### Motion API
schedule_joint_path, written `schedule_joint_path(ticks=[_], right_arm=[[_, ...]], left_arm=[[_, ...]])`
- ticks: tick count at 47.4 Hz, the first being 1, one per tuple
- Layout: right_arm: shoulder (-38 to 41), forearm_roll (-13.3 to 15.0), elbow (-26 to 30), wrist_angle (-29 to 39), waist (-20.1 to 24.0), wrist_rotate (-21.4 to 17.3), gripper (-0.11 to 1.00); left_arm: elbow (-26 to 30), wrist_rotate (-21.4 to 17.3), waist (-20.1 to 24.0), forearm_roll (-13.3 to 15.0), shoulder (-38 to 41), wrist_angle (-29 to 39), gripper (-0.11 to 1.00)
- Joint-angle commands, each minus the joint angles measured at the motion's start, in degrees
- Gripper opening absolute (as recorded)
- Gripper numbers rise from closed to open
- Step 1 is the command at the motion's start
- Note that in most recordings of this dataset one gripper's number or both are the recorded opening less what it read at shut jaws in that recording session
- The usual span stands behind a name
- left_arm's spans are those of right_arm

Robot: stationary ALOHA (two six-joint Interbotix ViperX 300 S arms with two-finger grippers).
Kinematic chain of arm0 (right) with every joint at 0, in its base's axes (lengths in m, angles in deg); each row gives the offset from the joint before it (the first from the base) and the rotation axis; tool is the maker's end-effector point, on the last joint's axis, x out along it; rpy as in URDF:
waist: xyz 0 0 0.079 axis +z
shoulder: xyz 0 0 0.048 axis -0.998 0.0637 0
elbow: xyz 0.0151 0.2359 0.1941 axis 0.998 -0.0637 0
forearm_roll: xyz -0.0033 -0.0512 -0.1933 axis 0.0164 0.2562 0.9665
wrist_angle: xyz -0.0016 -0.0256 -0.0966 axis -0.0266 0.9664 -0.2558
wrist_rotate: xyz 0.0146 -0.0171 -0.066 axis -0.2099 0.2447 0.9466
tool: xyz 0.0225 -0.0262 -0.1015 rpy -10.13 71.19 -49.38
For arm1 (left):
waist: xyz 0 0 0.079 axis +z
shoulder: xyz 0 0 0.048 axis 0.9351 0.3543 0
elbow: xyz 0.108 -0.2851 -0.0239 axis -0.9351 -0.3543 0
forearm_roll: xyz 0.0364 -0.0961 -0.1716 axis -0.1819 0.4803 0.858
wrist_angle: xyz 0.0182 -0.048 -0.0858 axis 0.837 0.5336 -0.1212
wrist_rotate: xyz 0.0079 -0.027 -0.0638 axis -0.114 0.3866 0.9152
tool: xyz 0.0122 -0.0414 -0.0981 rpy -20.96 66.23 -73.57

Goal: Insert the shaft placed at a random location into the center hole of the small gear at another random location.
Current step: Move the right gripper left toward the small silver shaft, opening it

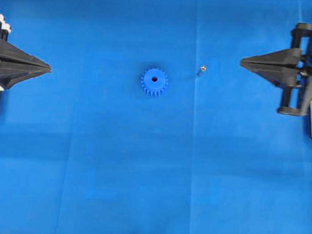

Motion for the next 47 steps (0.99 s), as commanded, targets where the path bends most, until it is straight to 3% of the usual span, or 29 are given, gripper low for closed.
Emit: schedule_joint_path(ticks=[1, 5, 12, 14, 21, 47], right_arm=[[4.48, -1.05, 0.62, -2.90, -0.26, -0.26, 0.12], [9.49, -2.64, 0.88, -4.83, -0.53, -0.26, 0.31], [16.79, -5.19, 1.05, -8.44, -1.14, -0.26, 0.75], [18.98, -5.98, 1.14, -9.84, -1.23, -0.26, 0.82], [27.25, -9.32, 1.49, -15.38, -1.23, -0.26, 0.71], [44.82, -14.68, 6.50, -20.13, -1.49, -0.26, 0.71]], left_arm=[[0.44, 0.00, 0.00, -0.09, 0.18, -0.26, 0.00], [0.44, 0.00, 0.00, -0.18, 0.18, -0.26, 0.00], [0.44, 0.00, 0.00, -0.09, 0.18, -0.26, 0.00], [0.44, 0.00, 0.00, -0.09, 0.18, -0.26, 0.00], [0.26, 0.00, 0.00, -0.18, 0.09, -0.26, 0.00], [-0.26, 0.00, 0.00, -0.09, -0.09, -0.26, 0.00]])
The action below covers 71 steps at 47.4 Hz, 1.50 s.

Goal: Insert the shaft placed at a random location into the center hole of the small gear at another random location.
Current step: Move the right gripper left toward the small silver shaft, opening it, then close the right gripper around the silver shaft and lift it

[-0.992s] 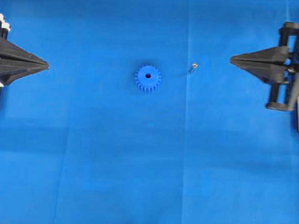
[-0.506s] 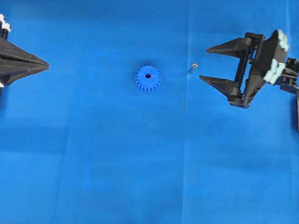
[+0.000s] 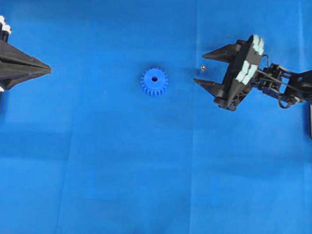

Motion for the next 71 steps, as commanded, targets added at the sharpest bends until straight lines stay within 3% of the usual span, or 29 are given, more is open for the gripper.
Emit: schedule_joint_path(ticks=[1, 13, 19, 30, 33, 50, 65, 71], right_arm=[[0.26, -0.79, 1.14, -0.79, -0.09, -0.09, 0.71], [-0.26, -1.32, -0.09, -1.76, -0.09, -0.18, 0.66], [-0.35, -1.41, -0.44, -3.43, -0.09, -0.18, 0.57], [-0.35, -1.58, -0.26, -3.52, -0.09, -0.26, 0.11], [-0.35, -1.58, -0.35, -3.34, 0.00, -0.26, 0.03], [-2.20, -1.58, 0.18, -0.97, 0.26, -0.26, 0.03], [-16.26, -1.58, 0.35, 9.05, -0.09, 2.20, 0.03], [-18.54, -1.58, 0.53, 11.34, -0.18, 3.08, 0.03]], left_arm=[[0.62, 0.00, 0.00, 0.00, 0.18, -0.26, 0.00], [0.44, 0.00, 0.00, -0.09, 0.18, -0.18, 0.00], [0.35, 0.00, 0.00, 0.00, 0.18, -0.18, 0.00], [0.44, 0.09, 0.00, -0.09, 0.18, -0.18, 0.00], [0.44, 0.09, 0.00, 0.00, 0.18, -0.18, 0.00], [0.35, 0.09, 0.00, -0.09, 0.18, 0.53, 0.00], [0.44, 0.09, 0.09, 0.00, 0.18, 0.62, 0.00], [0.35, 0.09, 0.00, 0.00, 0.18, 0.62, 0.00]])
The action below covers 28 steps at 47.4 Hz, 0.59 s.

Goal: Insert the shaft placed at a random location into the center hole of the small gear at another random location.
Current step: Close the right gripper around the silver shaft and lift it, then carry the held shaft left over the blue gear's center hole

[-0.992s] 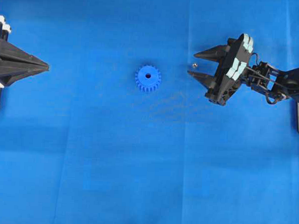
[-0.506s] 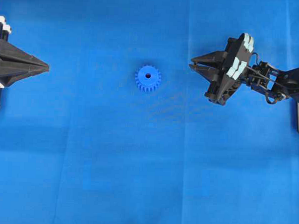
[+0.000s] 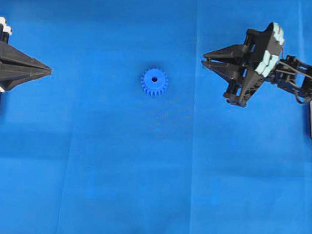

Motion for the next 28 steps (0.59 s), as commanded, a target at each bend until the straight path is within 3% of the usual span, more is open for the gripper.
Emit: schedule_joint_path(ticks=[1, 16, 28], right_arm=[[-1.76, -0.09, 1.05, 0.88, -0.26, 0.09, 0.03], [0.53, -0.18, 3.16, 2.02, -0.09, 0.09, 0.03], [6.59, -0.09, 10.37, 2.81, 2.11, 0.18, 0.03]], left_arm=[[0.62, 0.09, 0.00, -0.09, 0.26, -0.18, 0.00], [0.53, 0.09, 0.00, -0.09, 0.26, 0.09, 0.00], [0.53, 0.09, 0.00, -0.09, 0.26, 0.26, 0.00]])
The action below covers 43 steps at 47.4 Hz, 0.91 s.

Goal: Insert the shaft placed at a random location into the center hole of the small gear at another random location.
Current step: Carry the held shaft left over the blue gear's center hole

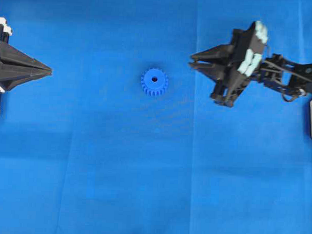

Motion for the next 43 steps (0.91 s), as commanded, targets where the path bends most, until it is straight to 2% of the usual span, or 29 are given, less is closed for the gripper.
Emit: schedule_joint_path(ticks=[1, 12, 20, 43], right_arm=[[1.41, 0.00, 3.96, 0.44, 0.70, 0.18, 0.03], [7.12, 0.26, 11.78, 3.34, 2.20, 0.35, 0.03], [10.02, 0.26, 15.21, 3.52, 2.55, 0.44, 0.03], [11.34, 0.26, 16.61, 3.60, 2.90, 0.35, 0.03]], left_arm=[[0.53, 0.09, 0.00, -0.18, 0.26, -0.26, 0.00], [0.62, 0.09, 0.00, -0.18, 0.26, -0.26, 0.00], [0.53, 0.09, 0.00, -0.18, 0.26, -0.26, 0.00], [0.53, 0.18, 0.00, -0.18, 0.26, -0.09, 0.00]])
